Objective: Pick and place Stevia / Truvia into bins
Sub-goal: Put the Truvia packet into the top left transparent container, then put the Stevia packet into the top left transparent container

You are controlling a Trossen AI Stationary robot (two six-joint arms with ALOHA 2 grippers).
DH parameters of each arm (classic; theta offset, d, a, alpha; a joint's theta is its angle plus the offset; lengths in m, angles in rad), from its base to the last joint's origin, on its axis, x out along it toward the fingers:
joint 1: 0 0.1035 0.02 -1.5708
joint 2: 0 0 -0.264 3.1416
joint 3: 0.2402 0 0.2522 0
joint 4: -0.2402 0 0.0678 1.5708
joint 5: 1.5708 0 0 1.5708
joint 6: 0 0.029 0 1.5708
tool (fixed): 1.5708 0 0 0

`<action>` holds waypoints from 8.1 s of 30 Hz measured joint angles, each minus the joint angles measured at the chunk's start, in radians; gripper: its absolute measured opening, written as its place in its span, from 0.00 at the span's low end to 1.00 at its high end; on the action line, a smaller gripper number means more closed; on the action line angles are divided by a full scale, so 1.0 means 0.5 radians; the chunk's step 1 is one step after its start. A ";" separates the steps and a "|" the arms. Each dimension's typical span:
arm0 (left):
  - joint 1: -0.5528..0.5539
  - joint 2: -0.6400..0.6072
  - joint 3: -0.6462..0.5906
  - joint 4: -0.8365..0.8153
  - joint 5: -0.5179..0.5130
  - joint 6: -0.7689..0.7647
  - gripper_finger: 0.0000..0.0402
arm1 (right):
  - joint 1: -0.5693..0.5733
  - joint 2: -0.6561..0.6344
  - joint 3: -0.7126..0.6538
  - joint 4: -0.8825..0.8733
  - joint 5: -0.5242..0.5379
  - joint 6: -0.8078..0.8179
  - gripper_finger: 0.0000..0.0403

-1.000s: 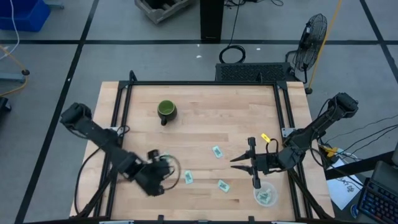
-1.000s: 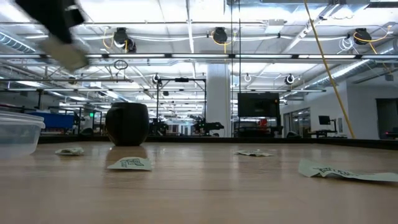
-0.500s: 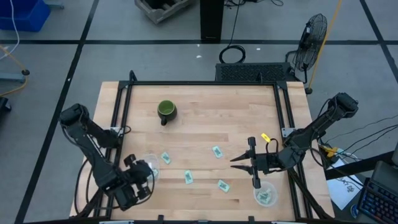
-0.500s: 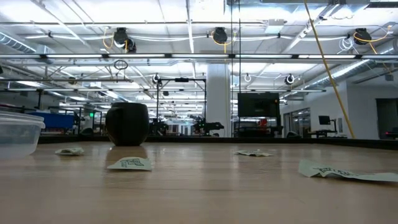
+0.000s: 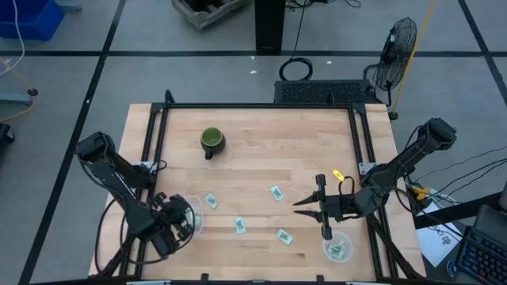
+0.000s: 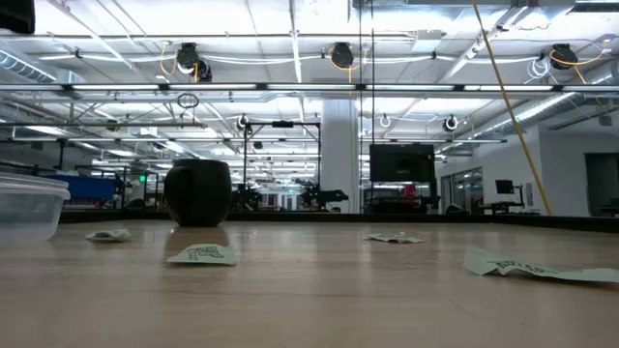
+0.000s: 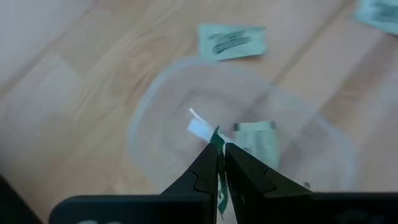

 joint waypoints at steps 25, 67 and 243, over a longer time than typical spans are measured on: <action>0.299 -0.002 -0.050 0.905 -0.982 0.971 0.36 | -0.298 0.267 -0.002 -0.261 -0.313 -0.001 0.23; 0.903 -0.440 -0.046 2.510 -0.511 2.900 0.57 | -0.742 1.256 0.006 -0.389 -0.577 0.631 0.29; 1.148 0.418 -0.029 0.949 0.594 1.775 0.24 | 0.288 -0.050 -0.671 0.884 -0.149 0.149 0.23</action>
